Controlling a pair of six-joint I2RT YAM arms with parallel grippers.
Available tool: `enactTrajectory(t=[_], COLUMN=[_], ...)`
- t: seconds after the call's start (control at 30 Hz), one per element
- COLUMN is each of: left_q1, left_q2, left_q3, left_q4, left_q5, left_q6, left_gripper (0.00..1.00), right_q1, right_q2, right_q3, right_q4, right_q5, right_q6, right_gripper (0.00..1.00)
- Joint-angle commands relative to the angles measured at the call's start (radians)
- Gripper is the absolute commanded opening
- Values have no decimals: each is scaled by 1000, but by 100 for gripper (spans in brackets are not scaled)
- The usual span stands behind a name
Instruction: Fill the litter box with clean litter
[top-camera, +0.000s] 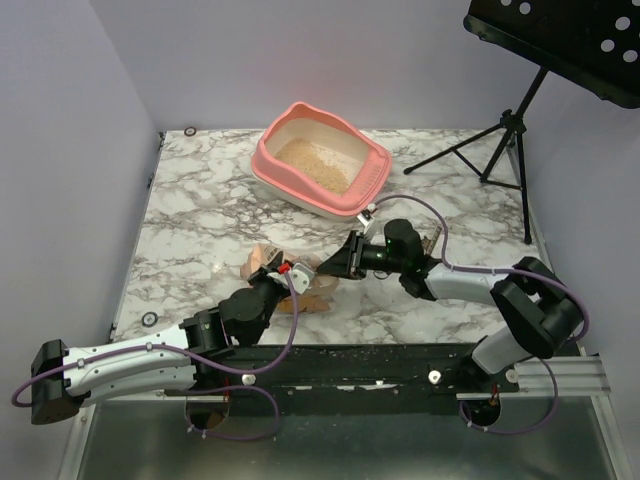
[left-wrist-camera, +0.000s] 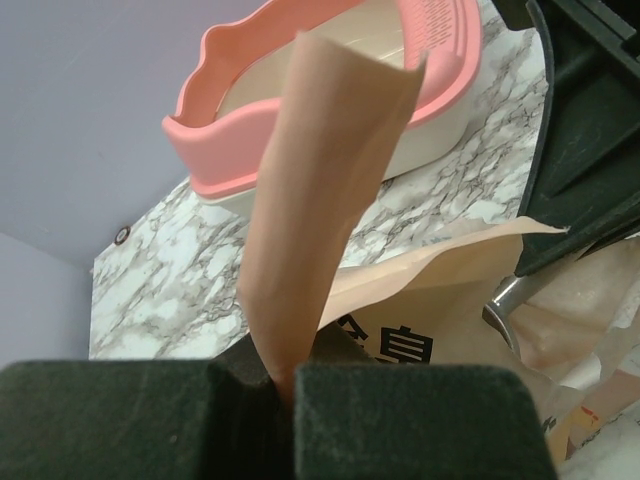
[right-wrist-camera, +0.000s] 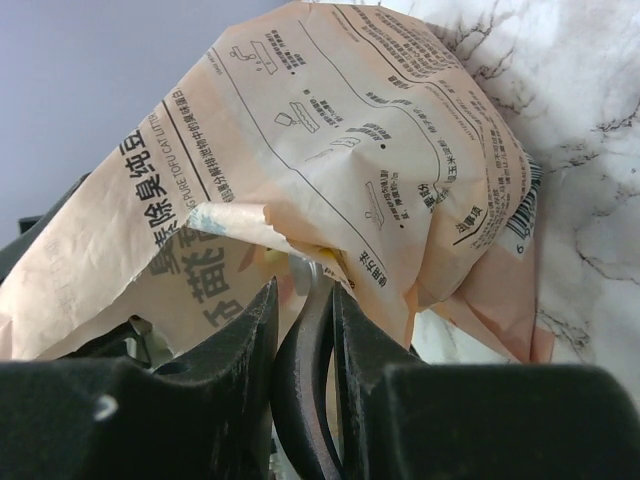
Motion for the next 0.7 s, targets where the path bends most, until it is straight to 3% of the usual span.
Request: enactTrajectory(t=[0.0,0.67], left_q1=[-7,-8], left_q2=[-9,-14], left_q3=[43,32], left_q4=[97,108], left_q5=[20,26], left_q6=[5,25], left_gripper=[0,0], right_q1=[8,-105], right_q2=[-56,-326], right_q3=[-32,-259], right_q4=[242,331], right_q5=[-118,-141], right_q6=[155,307], right_gripper=[1,1])
